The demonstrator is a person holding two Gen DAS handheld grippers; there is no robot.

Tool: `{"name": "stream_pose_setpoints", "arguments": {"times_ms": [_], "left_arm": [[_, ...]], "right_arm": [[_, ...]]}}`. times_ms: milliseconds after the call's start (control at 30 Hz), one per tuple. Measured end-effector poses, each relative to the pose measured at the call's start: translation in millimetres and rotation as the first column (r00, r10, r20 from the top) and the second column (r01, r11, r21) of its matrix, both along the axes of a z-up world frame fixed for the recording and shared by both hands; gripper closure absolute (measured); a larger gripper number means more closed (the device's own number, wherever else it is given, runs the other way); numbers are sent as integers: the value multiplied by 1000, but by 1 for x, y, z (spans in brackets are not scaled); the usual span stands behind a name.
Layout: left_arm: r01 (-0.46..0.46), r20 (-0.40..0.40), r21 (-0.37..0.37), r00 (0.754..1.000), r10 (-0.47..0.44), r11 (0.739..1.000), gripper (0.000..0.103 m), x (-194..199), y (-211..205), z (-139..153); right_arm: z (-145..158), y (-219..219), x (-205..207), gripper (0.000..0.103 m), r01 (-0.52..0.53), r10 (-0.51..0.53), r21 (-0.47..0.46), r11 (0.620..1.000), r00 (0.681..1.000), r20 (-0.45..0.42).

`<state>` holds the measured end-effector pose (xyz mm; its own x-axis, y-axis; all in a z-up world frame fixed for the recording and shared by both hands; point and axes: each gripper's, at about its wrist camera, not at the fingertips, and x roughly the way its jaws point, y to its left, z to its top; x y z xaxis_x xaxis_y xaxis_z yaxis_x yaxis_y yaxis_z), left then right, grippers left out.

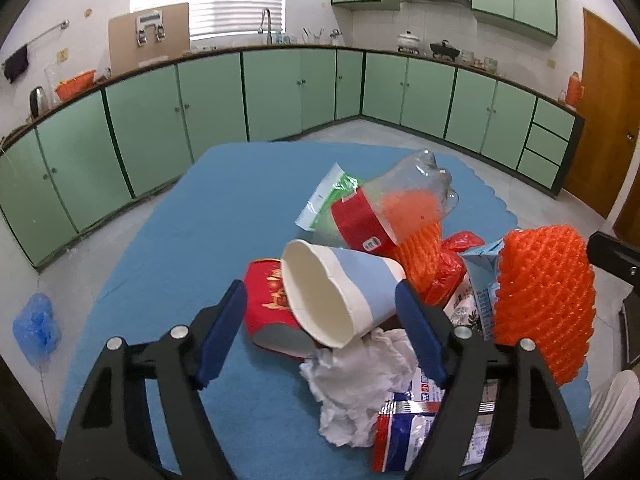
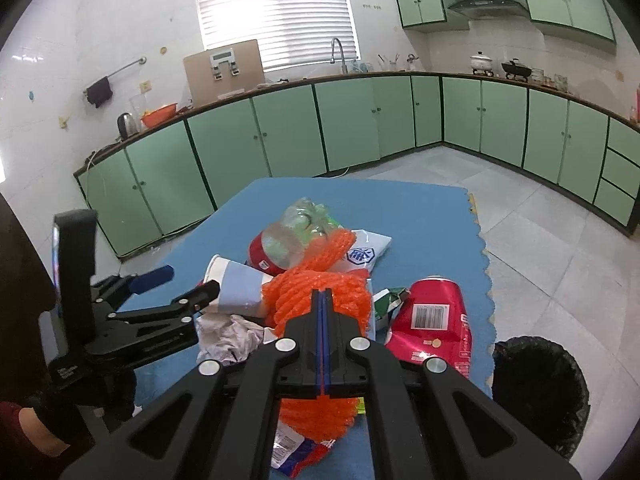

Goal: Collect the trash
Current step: 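Grasp the orange mesh net with the right tool while the left grasps the white paper cup, then carry the mesh net and paper cup over the bin and open both tools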

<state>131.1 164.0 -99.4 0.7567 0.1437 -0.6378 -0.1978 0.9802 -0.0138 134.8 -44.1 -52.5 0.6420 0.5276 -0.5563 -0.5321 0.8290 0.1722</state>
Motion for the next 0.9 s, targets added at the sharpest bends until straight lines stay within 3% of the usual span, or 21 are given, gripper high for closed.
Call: {"name": "stream_pose_setpoints", "arguments": {"times_ms": [133,367,533,900], "left_arm": [[20,-19,-21,1000,-20,1000,44,9,-1,-4],[63,-17,-67,998,-64,996,90,16,-4,-10],[56,13,-72,998,-55,996,101,11,-5,-6],[49,166,-25,985,-44,998,101,-23,-19,49]], "right_arm": [[-3,-3,1,103,0,0,5,1000,1000,-5],[-6,-7,4,103,3,-2,21,1000,1000,-19],[0,-10,1,103,-4,4,32,999,1000,-6],[32,-23,-15,103,-9,3,67,998,996,87]]}}
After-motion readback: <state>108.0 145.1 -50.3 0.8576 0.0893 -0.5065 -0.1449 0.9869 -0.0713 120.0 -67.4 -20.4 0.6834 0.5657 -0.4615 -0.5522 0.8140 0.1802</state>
